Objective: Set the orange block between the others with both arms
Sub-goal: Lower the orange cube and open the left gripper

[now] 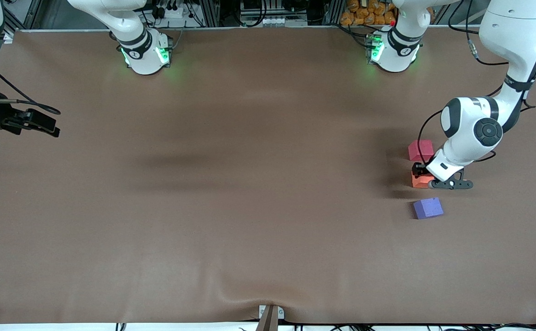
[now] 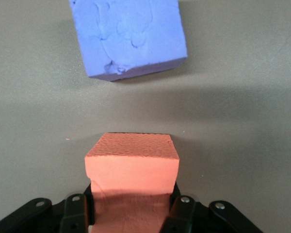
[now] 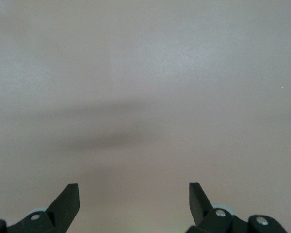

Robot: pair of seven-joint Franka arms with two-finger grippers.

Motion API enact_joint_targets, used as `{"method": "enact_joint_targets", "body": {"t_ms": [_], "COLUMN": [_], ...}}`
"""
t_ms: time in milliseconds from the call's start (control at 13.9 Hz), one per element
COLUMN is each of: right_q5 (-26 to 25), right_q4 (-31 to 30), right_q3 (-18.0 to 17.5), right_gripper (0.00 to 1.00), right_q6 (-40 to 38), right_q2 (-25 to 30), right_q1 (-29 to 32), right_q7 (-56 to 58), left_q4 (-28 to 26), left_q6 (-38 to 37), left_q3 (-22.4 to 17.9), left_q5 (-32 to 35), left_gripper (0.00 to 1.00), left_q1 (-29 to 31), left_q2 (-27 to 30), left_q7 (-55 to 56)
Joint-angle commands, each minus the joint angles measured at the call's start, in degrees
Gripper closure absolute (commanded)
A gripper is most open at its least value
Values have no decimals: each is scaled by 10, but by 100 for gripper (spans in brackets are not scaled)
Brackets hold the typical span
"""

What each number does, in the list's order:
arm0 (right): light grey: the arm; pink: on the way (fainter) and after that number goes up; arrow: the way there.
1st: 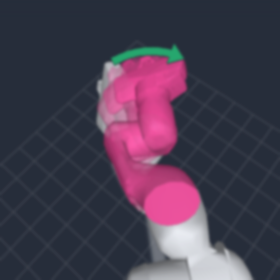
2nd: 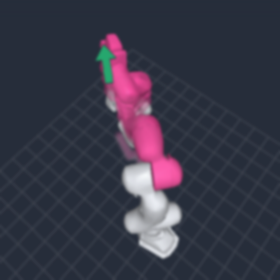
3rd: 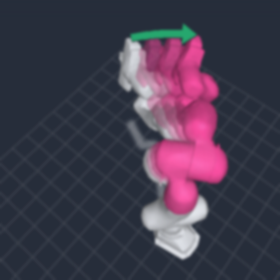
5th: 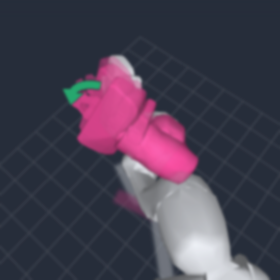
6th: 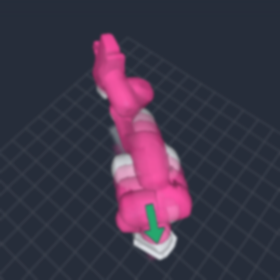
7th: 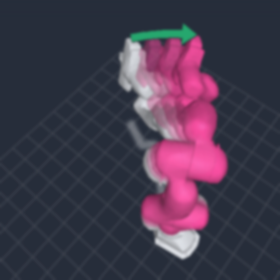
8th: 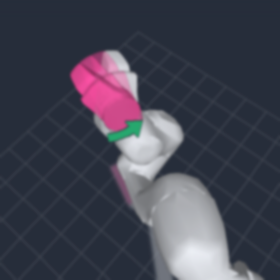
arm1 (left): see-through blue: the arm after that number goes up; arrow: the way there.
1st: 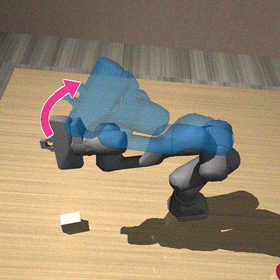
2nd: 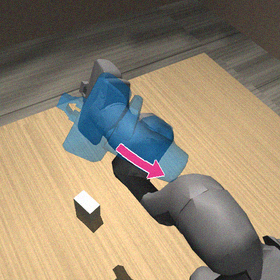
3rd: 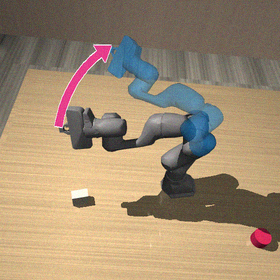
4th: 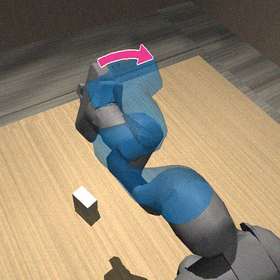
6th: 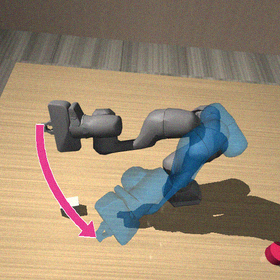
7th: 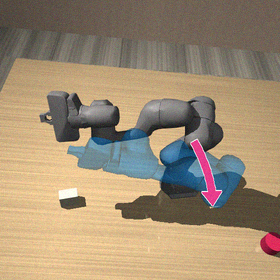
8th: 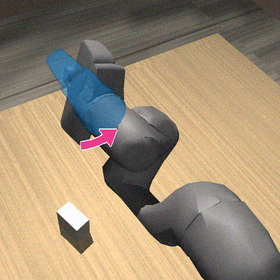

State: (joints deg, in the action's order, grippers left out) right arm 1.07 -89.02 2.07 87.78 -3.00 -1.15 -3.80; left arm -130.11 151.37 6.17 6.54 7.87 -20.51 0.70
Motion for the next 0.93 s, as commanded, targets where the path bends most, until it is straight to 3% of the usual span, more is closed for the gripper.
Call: {"method": "enact_joint_targets", "body": {"t_ms": [0, 359, 431, 503, 575, 863], "right_q5": [6, 6, 6, 6, 6, 6], "right_q4": [-10, -9, -9, -9, -9, -9], "right_q3": [2, 2, 2, 2, 2, 2], "right_gripper": [0, 0, 0, 0, 0, 0], "right_q6": [5, 6, 5, 5, 5, 5], "right_q2": [10, 10, 10, 10, 10, 11], "right_q1": [-4, -4, -4, -4, -4, -5], "right_q7": [-8, -8, -8, -8, -8, -8], "left_q4": [2, 4, 6, 8, 11, 22], "left_q6": [9, 9, 9, 9, 9, 5], "left_q3": [11, 12, 11, 11, 11, 11], "left_q5": [0, 0, 0, 0, 0, -3], "left_gripper": [62, 58, 52, 30, 0, 0], "left_q1": [9, 9, 9, 9, 9, 9], "left_q2": [-5, -9, -13, -16, -17, -15], "left_q7": [-7, -5, -5, -5, -4, -4]}}
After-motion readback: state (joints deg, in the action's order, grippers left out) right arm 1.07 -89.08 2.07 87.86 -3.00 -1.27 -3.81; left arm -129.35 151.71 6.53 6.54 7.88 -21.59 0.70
